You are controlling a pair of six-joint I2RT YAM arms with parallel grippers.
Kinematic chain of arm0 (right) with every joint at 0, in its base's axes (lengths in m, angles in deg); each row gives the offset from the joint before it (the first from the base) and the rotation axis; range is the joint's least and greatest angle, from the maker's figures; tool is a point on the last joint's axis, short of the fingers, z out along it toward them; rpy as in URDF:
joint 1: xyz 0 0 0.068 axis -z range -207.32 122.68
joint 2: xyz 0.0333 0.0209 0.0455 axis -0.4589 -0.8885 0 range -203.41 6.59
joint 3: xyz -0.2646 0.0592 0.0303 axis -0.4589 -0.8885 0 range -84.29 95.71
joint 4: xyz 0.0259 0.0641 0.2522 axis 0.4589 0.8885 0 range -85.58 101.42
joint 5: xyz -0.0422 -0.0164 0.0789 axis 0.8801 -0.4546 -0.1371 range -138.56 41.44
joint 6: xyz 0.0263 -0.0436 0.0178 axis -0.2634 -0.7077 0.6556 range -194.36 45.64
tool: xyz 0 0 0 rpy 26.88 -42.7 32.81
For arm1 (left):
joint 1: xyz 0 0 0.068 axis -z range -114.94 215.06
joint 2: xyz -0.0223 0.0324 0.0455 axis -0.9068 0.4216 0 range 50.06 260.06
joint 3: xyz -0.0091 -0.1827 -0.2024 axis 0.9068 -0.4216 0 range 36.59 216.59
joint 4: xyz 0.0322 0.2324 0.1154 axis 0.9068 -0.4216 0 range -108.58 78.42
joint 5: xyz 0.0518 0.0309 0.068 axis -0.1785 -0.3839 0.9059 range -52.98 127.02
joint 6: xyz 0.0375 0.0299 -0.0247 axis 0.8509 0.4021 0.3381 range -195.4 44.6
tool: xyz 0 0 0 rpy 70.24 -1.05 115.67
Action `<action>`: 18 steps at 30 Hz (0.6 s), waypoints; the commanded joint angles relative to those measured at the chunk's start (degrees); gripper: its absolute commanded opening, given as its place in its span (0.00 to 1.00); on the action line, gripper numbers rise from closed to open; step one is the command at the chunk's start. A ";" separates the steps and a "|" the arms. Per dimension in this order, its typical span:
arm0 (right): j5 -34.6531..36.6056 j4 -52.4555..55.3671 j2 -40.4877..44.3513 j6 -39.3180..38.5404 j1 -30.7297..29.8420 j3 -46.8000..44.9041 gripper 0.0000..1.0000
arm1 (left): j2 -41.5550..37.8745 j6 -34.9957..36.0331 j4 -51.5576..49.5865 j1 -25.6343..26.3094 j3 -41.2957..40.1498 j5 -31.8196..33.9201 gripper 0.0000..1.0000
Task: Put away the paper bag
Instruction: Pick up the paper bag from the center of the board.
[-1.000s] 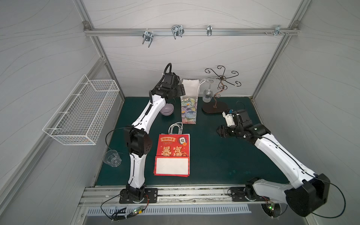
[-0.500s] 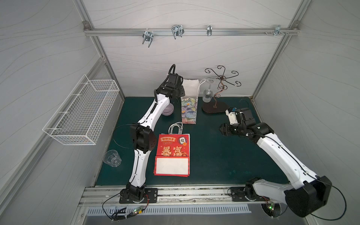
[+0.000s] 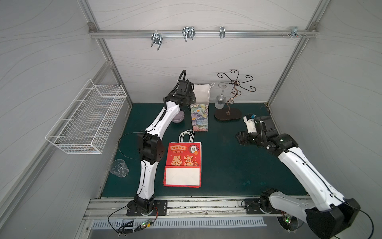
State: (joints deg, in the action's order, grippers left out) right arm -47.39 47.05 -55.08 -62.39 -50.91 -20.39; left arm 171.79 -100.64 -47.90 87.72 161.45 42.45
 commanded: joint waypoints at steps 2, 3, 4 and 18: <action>2.17 2.43 2.74 -0.68 0.28 0.52 0.68 | -7.64 -0.43 12.57 -0.19 -7.14 0.02 0.00; 2.43 2.67 3.19 -0.75 0.39 0.48 0.68 | -8.90 -0.52 14.65 -0.25 -8.96 -0.13 0.00; 2.75 2.88 3.51 -0.77 0.36 0.52 0.68 | -10.08 -0.52 16.84 -0.33 -10.81 -0.58 0.00; 5.23 4.87 8.30 -3.29 0.39 1.18 0.69 | -21.49 3.00 25.91 -1.74 -21.01 -8.30 0.00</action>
State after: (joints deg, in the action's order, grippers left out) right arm -43.48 50.22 -48.96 -64.12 -50.84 -20.39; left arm 154.02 -99.83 -26.02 86.43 141.42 36.77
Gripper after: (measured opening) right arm 0.688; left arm 0.043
